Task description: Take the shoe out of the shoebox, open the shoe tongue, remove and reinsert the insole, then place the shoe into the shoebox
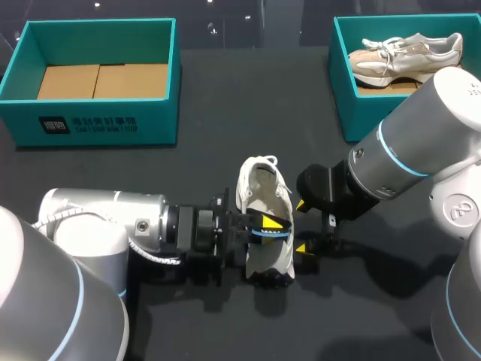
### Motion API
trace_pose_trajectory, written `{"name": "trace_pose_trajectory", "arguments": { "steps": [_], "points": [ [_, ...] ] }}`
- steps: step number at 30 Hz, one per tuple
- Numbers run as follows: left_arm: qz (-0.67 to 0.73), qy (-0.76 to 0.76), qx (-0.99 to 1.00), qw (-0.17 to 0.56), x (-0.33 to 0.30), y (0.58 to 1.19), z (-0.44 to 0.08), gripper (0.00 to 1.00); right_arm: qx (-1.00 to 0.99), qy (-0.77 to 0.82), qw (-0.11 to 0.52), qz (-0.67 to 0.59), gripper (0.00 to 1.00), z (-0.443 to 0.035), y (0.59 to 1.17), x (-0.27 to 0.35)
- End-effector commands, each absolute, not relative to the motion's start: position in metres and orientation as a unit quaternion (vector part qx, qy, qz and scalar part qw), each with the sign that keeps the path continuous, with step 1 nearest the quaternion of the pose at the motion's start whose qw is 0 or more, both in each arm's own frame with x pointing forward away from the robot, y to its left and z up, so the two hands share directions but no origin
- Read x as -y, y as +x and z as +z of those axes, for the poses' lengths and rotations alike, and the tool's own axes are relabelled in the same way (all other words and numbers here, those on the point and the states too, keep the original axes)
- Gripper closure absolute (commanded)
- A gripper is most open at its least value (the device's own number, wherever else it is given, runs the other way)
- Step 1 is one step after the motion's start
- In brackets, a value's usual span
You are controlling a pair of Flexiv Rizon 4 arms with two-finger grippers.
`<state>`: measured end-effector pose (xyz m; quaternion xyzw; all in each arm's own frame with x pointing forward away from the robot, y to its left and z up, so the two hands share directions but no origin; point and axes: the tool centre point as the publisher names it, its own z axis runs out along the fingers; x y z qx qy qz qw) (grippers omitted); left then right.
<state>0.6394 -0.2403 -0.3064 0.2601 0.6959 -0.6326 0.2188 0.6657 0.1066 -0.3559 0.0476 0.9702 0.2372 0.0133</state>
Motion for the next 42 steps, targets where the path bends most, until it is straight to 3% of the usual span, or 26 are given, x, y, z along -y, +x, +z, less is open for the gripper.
{"name": "trace_pose_trajectory", "arguments": {
  "steps": [1,31,32,34,35,42],
  "points": [
    [-0.631,0.266,-0.695,0.221,0.239,0.645,-0.311,1.00,-0.970,0.048,0.015,0.237,0.00,-0.356,0.664,-0.107],
    [-0.598,0.292,-0.708,0.236,0.238,0.672,-0.341,1.00,-0.970,0.048,0.015,0.237,0.00,-0.356,0.664,-0.107],
    [-0.599,0.291,-0.708,0.235,0.238,0.671,-0.339,0.99,-0.970,0.048,0.015,0.237,0.00,-0.356,0.664,-0.107],
    [-0.603,0.291,-0.705,0.234,0.238,0.668,-0.335,0.75,-0.970,0.048,0.015,0.237,0.00,-0.356,0.664,-0.107],
    [-0.605,0.291,-0.704,0.233,0.238,0.667,-0.332,0.71,-0.970,0.048,0.015,0.237,0.00,-0.356,0.664,-0.107],
    [-0.621,0.296,-0.689,0.227,0.237,0.653,-0.312,0.68,-0.970,0.048,0.015,0.237,0.00,-0.356,0.664,-0.107]
  ]
}}
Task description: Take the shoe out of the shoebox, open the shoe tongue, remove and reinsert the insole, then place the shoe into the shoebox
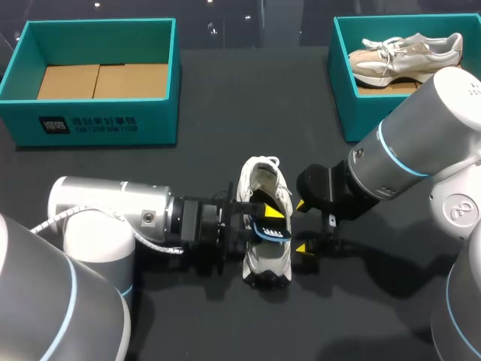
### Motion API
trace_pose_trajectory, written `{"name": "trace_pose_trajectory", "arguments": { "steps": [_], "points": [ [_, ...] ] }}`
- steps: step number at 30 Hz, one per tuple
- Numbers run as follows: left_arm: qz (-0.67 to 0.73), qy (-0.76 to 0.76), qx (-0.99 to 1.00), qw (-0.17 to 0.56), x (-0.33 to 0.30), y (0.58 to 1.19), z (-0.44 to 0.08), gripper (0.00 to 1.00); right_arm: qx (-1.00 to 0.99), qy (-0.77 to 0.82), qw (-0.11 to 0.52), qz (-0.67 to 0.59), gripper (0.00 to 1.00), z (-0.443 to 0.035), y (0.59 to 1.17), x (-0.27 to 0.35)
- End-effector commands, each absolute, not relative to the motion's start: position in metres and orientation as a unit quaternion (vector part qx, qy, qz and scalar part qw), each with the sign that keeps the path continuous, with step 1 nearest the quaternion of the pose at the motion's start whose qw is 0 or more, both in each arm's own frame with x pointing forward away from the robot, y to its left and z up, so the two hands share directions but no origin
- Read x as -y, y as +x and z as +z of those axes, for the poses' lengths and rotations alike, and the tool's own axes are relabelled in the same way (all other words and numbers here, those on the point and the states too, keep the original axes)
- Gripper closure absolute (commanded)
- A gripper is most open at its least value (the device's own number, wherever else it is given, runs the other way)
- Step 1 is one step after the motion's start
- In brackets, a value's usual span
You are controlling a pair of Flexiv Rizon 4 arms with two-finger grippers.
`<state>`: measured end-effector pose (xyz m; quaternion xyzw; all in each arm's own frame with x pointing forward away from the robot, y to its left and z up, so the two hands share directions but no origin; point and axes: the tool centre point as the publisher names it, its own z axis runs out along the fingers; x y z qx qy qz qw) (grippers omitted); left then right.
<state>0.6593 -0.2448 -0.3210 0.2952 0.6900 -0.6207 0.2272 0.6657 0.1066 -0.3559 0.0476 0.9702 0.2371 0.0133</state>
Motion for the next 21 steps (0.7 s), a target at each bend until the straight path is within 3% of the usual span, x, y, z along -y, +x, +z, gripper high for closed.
{"name": "trace_pose_trajectory", "arguments": {
  "steps": [1,7,9,11,21],
  "points": [
    [-0.621,0.297,-0.689,0.228,0.237,0.652,-0.310,0.68,-0.970,0.048,0.015,0.237,0.00,-0.356,0.664,-0.107],
    [-0.616,0.307,-0.688,0.230,0.238,0.647,-0.306,0.69,-0.970,0.048,0.015,0.237,0.00,-0.356,0.664,-0.107],
    [-0.618,0.309,-0.686,0.227,0.240,0.646,-0.309,0.80,-0.970,0.048,0.015,0.237,0.00,-0.356,0.664,-0.107],
    [-0.618,0.312,-0.686,0.225,0.241,0.646,-0.312,1.00,-0.970,0.048,0.015,0.237,0.00,-0.356,0.664,-0.107],
    [-0.593,0.344,-0.682,0.255,0.243,0.666,-0.334,1.00,-0.970,0.048,0.015,0.237,0.00,-0.356,0.664,-0.107]
  ]
}}
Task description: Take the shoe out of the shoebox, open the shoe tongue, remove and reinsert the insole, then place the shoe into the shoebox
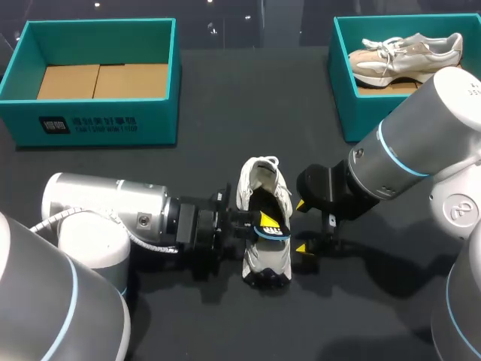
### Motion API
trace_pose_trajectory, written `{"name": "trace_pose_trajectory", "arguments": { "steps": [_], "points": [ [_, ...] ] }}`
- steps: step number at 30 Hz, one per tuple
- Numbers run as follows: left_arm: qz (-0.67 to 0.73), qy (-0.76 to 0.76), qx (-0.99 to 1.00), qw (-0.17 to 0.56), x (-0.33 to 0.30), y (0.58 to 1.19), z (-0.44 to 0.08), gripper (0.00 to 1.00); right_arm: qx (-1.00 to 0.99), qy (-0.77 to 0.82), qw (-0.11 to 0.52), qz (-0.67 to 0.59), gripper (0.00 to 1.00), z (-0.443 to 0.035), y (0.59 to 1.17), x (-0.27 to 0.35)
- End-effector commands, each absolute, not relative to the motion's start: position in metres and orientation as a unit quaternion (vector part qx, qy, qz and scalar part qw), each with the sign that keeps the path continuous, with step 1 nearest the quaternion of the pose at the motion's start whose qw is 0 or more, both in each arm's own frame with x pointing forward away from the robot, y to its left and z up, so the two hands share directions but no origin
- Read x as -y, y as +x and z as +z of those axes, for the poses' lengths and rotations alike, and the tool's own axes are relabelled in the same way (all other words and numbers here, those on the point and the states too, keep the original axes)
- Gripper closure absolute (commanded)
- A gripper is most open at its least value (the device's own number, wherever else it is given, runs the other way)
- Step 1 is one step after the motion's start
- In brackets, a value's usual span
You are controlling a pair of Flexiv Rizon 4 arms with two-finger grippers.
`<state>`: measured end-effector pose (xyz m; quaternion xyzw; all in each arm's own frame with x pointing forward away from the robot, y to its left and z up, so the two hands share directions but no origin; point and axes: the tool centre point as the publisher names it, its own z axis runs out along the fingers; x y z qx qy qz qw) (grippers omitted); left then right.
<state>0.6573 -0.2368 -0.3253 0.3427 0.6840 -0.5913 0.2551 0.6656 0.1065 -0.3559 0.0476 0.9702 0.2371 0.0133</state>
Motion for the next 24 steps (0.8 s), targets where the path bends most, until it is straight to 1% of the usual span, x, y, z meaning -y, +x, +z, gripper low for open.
{"name": "trace_pose_trajectory", "arguments": {
  "steps": [1,14,15,16,17,19,20,24],
  "points": [
    [-0.591,0.344,-0.683,0.257,0.243,0.667,-0.335,1.00,-0.970,0.048,0.015,0.237,0.00,-0.356,0.664,-0.107],
    [-0.580,0.317,-0.707,0.253,0.239,0.682,-0.348,1.00,-0.970,0.048,0.015,0.237,0.00,-0.356,0.664,-0.107],
    [-0.586,0.314,-0.704,0.251,0.239,0.680,-0.346,0.98,-0.970,0.048,0.015,0.237,0.00,-0.356,0.664,-0.107],
    [-0.588,0.313,-0.702,0.251,0.238,0.679,-0.343,0.79,-0.970,0.048,0.015,0.237,0.00,-0.356,0.664,-0.107],
    [-0.588,0.313,-0.702,0.251,0.238,0.677,-0.341,0.70,-0.970,0.048,0.015,0.237,0.00,-0.356,0.664,-0.107],
    [-0.596,0.311,-0.697,0.249,0.236,0.672,-0.336,0.58,-0.970,0.048,0.015,0.237,0.00,-0.356,0.664,-0.107],
    [-0.596,0.312,-0.696,0.249,0.235,0.670,-0.333,0.56,-0.970,0.048,0.015,0.237,0.00,-0.356,0.664,-0.107],
    [-0.608,0.312,-0.687,0.248,0.232,0.662,-0.320,0.56,-0.970,0.048,0.015,0.237,0.00,-0.356,0.664,-0.107]
  ]
}}
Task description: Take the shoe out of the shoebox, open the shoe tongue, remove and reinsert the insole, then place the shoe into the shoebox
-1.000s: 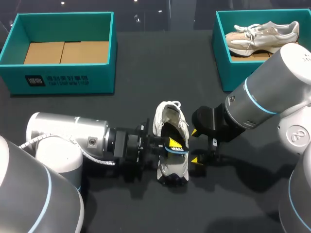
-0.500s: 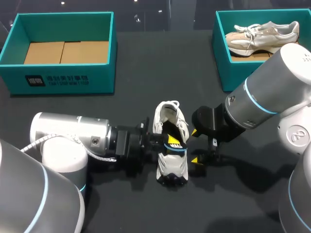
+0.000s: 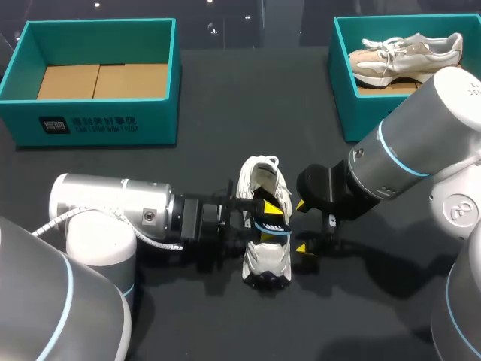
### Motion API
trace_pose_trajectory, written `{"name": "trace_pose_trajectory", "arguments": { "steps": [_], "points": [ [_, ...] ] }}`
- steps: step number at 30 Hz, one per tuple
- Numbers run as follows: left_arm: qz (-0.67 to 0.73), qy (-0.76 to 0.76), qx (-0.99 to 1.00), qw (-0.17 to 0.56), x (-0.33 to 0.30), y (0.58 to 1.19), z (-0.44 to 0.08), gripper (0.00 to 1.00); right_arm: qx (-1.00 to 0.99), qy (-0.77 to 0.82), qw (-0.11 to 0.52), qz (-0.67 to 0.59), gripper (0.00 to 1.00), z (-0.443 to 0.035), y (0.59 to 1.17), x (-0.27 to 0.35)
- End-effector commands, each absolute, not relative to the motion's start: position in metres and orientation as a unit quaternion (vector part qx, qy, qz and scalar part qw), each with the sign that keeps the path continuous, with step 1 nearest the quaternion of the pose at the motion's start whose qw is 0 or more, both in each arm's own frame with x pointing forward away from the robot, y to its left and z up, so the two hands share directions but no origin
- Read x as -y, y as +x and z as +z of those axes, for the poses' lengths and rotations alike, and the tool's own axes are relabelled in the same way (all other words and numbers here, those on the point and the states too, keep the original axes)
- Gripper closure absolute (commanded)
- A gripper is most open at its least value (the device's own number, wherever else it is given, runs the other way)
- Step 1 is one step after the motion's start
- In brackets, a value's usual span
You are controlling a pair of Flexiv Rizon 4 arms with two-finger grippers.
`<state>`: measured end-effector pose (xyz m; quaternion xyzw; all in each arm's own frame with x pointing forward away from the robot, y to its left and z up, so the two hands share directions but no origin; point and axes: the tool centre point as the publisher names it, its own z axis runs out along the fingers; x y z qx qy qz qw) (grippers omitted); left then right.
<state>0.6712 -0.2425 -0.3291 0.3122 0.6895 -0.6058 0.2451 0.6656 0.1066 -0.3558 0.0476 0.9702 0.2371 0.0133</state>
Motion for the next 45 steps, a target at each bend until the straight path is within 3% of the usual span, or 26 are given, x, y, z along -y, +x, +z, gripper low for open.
{"name": "trace_pose_trajectory", "arguments": {
  "steps": [1,6,7,9,10,26,34,37,38,41,45],
  "points": [
    [-0.610,0.312,-0.684,0.249,0.231,0.661,-0.317,0.57,-0.970,0.048,0.015,0.237,0.00,-0.356,0.664,-0.107],
    [-0.612,0.329,-0.676,0.244,0.235,0.653,-0.307,0.60,-0.970,0.048,0.015,0.237,0.00,-0.356,0.664,-0.107],
    [-0.613,0.332,-0.675,0.243,0.236,0.652,-0.306,0.64,-0.970,0.048,0.015,0.237,0.00,-0.356,0.664,-0.107],
    [-0.609,0.338,-0.676,0.239,0.240,0.652,-0.307,0.91,-0.970,0.048,0.015,0.237,0.00,-0.356,0.664,-0.107],
    [-0.606,0.340,-0.678,0.238,0.242,0.652,-0.309,1.00,-0.970,0.048,0.015,0.237,0.00,-0.356,0.664,-0.107],
    [-0.550,0.351,-0.718,0.242,0.247,0.680,-0.348,1.00,-0.970,0.048,0.015,0.237,0.00,-0.356,0.664,-0.107],
    [-0.573,0.328,-0.715,0.231,0.240,0.672,-0.337,1.00,-0.970,0.048,0.015,0.237,0.00,-0.356,0.664,-0.107],
    [-0.593,0.315,-0.708,0.221,0.237,0.667,-0.329,0.69,-0.970,0.048,0.015,0.237,0.00,-0.356,0.664,-0.107],
    [-0.598,0.311,-0.705,0.220,0.236,0.666,-0.327,0.64,-0.970,0.048,0.015,0.237,0.00,-0.356,0.664,-0.107],
    [-0.608,0.306,-0.701,0.214,0.235,0.661,-0.319,0.60,-0.970,0.048,0.015,0.237,0.00,-0.356,0.664,-0.107],
    [-0.609,0.306,-0.702,0.206,0.236,0.656,-0.315,0.62,-0.970,0.048,0.015,0.237,0.00,-0.356,0.664,-0.107]
  ]
}}
